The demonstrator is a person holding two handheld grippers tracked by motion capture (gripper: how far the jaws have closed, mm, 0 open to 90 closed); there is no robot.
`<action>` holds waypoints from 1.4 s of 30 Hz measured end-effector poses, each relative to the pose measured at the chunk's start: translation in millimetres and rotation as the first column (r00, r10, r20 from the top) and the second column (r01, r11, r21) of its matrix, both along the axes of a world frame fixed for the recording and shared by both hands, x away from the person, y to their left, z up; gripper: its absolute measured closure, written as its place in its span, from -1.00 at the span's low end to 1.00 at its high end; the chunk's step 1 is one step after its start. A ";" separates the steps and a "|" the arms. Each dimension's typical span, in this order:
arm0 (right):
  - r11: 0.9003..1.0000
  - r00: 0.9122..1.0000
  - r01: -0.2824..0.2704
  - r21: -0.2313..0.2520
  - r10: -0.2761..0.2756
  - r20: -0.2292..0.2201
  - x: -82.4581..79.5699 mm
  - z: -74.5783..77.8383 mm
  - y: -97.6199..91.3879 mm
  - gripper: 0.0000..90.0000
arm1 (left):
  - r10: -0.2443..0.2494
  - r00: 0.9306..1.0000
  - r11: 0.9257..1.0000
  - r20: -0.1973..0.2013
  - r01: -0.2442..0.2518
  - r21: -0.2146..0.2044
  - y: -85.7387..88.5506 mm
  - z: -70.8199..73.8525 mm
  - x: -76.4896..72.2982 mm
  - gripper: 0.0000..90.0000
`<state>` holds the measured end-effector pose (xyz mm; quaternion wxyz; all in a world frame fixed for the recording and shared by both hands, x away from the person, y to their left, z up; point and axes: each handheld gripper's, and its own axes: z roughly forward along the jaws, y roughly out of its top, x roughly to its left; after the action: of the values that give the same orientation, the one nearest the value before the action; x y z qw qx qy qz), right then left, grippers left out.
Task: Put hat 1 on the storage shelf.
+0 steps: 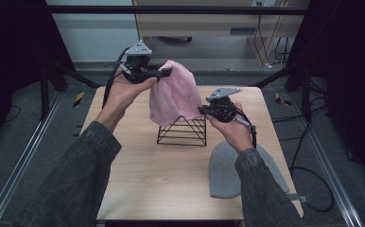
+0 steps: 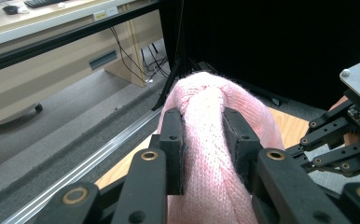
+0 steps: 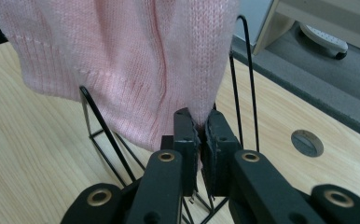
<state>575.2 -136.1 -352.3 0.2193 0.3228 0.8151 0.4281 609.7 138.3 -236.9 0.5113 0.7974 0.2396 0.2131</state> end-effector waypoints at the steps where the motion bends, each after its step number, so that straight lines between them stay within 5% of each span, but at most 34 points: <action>1: 1.000 1.000 0.002 0.000 -0.002 -0.001 -0.3 -0.9 -0.8 0.89 | -0.002 1.000 1.000 0.001 0.002 0.009 -1.3 -0.6 -0.1 0.59; 17: 1.000 0.999 0.027 -0.004 -0.027 -0.028 -5.5 -21.1 -13.5 0.89 | -0.033 0.999 0.997 0.003 0.033 0.073 -18.0 -15.8 -0.1 0.58; 42: 0.998 0.997 0.067 -0.010 -0.067 -0.044 -9.3 -38.2 -22.9 0.90 | -0.049 0.999 0.997 -0.011 0.050 0.054 -28.9 -33.2 0.7 0.56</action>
<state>565.8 -159.0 -390.4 0.2168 0.3584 0.8104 0.4096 610.4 109.4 -270.0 0.4934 0.8177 0.2163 0.2029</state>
